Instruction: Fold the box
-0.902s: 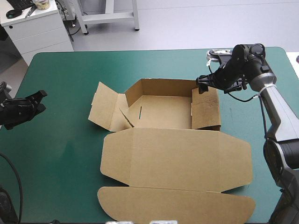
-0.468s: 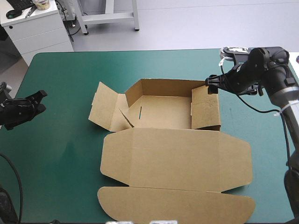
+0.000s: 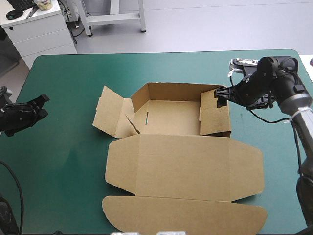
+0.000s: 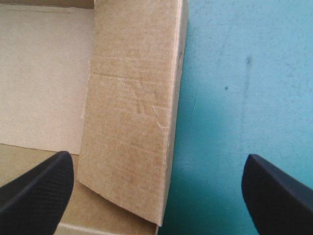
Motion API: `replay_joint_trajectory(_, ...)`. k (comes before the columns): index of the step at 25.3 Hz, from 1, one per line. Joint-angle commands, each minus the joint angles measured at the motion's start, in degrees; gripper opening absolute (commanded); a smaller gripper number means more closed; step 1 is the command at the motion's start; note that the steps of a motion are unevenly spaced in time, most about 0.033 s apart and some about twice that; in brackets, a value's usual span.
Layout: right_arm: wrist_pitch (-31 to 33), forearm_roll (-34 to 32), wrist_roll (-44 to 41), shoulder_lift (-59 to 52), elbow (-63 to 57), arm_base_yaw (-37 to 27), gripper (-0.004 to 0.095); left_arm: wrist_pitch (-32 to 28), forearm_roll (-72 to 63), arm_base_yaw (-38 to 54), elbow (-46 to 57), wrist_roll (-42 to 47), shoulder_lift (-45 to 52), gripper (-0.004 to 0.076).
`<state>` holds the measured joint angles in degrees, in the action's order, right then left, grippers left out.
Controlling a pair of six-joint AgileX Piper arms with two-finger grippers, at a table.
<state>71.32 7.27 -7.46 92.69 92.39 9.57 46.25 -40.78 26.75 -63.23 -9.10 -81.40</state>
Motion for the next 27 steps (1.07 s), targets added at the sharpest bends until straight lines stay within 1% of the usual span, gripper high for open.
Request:
replay_joint_trajectory(1,-0.53,0.93,-0.67,1.52,1.23,-0.30,0.0854,-1.30,-2.53,0.06,-1.40,0.29,1.61,-0.0008)
replay_joint_trajectory(11,-0.80,2.89,-0.70,10.17,1.23,-0.30,0.0849,-2.15,-2.53,0.06,-1.40,1.35,1.61,-0.0010)
replay_joint_trajectory(15,-0.80,2.89,-0.70,11.26,1.23,-0.25,0.0772,-2.15,-2.53,0.06,-1.40,1.35,1.61,-0.0010)
replay_joint_trajectory(17,-0.38,2.89,-0.70,11.54,1.23,-0.25,0.0702,-2.15,-2.53,0.06,-1.40,1.35,1.61,-0.0010)
replay_joint_trajectory(19,0.25,2.89,-0.70,11.91,1.23,-0.16,0.0573,-2.15,-2.53,0.06,-1.40,1.35,1.61,-0.0010)
replay_joint_trajectory(21,0.50,3.41,-0.98,12.14,1.23,-0.16,0.0240,-2.15,-2.53,0.06,-1.40,1.35,1.61,-0.0010)
replay_joint_trajectory(22,0.50,3.53,-0.89,12.14,1.23,-0.02,-0.0013,-2.15,-2.53,0.06,-1.40,1.35,1.61,-0.0010)
replay_joint_trajectory(23,0.50,3.53,-0.59,12.14,1.23,-0.02,0.0007,-1.64,-2.53,0.06,-1.40,1.35,1.61,-0.0010)
replay_joint_trajectory(27,0.50,2.50,1.63,11.28,1.51,0.38,0.0000,-1.63,-2.53,0.06,-1.40,0.39,1.61,-0.0010)
